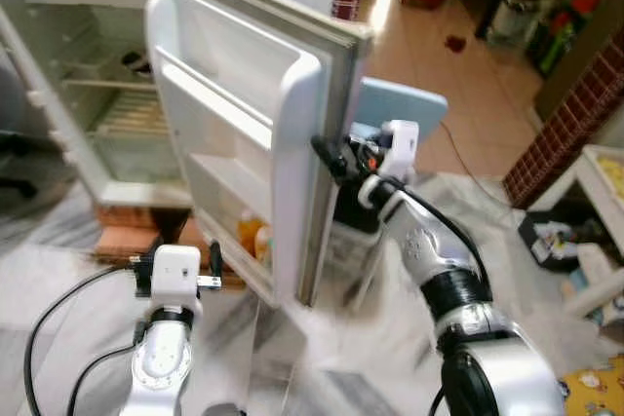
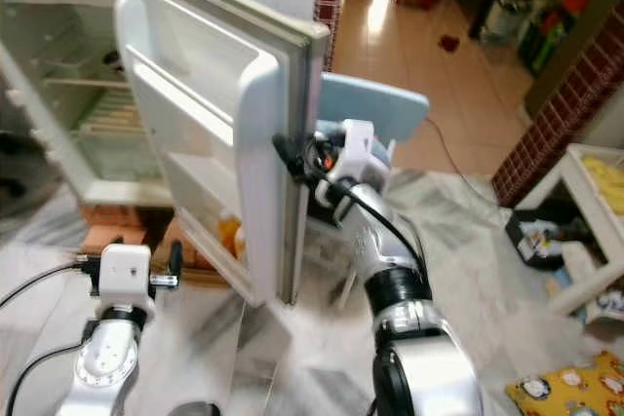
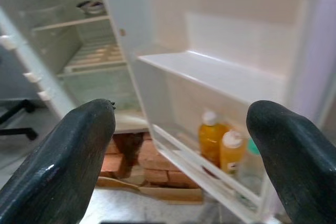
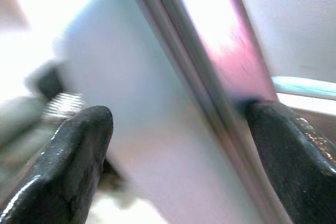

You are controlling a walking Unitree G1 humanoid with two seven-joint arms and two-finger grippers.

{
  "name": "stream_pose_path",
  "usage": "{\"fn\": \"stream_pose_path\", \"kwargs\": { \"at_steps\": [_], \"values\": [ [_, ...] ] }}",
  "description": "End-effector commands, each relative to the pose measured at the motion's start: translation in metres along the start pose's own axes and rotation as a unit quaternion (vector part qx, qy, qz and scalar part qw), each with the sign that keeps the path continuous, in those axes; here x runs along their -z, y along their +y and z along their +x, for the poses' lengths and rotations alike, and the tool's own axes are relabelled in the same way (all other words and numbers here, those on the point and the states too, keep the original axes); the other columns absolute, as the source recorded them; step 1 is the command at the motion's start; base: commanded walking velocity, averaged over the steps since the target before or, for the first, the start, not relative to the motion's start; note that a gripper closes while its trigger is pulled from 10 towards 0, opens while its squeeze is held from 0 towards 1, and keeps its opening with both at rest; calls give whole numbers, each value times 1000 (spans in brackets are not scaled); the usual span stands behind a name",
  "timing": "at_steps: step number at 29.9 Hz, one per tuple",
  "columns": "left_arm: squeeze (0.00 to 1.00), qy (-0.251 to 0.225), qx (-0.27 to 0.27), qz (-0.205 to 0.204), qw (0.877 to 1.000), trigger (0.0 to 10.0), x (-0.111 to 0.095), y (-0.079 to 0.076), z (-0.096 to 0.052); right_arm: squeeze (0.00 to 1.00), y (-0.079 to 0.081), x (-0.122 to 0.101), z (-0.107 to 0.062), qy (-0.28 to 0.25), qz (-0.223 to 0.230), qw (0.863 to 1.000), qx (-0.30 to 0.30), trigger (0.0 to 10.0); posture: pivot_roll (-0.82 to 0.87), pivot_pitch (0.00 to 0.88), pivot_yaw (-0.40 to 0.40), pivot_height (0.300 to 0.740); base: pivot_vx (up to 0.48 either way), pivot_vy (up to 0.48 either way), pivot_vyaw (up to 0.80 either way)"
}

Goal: Restocking fridge

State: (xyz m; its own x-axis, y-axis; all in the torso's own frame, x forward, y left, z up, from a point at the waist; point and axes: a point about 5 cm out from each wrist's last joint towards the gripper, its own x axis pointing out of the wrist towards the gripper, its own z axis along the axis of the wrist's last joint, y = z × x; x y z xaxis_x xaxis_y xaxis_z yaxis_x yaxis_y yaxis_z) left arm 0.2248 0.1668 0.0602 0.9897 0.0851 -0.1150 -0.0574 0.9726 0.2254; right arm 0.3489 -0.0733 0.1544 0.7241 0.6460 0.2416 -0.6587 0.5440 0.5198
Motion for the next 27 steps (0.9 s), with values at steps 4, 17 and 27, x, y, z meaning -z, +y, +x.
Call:
{"fn": "stream_pose_path", "kwargs": {
  "at_steps": [4,17,27],
  "values": [
    [0,4,7,-1,1000,10000,2,-1,0,0,65,-6,15,-12,37,978,-203,10000,156,0,-65,740,0,0,0],
    [0,7,7,0,1000,10000,3,1,-1,0,52,29,-25,105,17,971,-214,10000,162,0,-63,740,0,0,0],
    [0,8,3,0,1000,10000,3,2,0,0,-37,34,-51,208,-232,949,57,10000,160,0,-63,740,0,0,0]
  ]
}}
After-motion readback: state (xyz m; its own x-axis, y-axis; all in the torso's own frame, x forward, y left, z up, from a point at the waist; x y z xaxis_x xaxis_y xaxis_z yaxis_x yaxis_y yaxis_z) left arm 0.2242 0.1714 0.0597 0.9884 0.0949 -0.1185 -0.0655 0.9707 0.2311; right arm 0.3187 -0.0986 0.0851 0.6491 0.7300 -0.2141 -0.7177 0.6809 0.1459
